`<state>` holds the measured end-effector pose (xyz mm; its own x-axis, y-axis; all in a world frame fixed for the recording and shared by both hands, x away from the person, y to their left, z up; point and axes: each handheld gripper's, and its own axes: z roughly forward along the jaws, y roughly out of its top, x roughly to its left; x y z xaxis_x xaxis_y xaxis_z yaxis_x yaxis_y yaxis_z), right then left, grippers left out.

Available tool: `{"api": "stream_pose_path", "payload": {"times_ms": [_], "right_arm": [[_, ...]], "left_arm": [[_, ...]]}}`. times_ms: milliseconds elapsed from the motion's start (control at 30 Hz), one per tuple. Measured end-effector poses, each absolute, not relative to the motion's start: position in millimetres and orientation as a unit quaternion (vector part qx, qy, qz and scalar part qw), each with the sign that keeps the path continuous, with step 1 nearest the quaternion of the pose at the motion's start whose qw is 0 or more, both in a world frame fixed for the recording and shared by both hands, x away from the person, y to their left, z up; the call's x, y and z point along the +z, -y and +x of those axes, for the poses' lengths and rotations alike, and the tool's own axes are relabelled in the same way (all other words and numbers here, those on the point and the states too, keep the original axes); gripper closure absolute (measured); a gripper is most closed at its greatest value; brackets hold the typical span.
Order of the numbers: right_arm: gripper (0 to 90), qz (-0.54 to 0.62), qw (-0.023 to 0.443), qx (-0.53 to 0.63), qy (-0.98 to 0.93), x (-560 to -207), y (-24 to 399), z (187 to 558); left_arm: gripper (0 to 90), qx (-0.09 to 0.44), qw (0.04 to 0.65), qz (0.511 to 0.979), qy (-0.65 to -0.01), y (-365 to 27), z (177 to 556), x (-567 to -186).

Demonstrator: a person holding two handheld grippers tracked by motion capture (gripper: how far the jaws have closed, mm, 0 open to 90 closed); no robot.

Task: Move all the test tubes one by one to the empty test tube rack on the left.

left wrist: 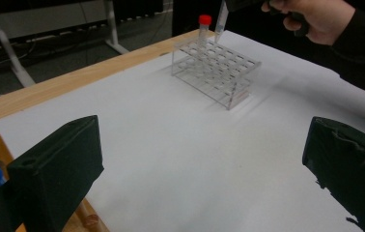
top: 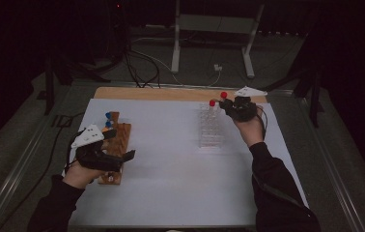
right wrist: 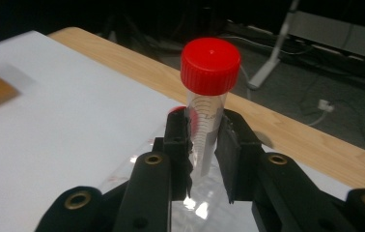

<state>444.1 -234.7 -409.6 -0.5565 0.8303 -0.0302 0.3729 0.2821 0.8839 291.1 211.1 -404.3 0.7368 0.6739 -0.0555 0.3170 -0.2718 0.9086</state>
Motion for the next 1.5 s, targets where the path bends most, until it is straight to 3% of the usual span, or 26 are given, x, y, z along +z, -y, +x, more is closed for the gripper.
{"api": "stream_pose_path", "payload": {"times_ms": [600,1500], "right_arm": [[75.2,0.315,0.194,0.487,-0.791,-397.6,191.7,380.9],[75.1,0.215,0.122,0.474,-0.845,-436.1,130.9,315.4]], "left_arm": [[1.4,0.156,0.508,0.794,-0.296,-195.0,288.8,-404.8],[1.9,0.099,0.528,0.808,-0.242,-137.5,291.7,-402.0]]}}
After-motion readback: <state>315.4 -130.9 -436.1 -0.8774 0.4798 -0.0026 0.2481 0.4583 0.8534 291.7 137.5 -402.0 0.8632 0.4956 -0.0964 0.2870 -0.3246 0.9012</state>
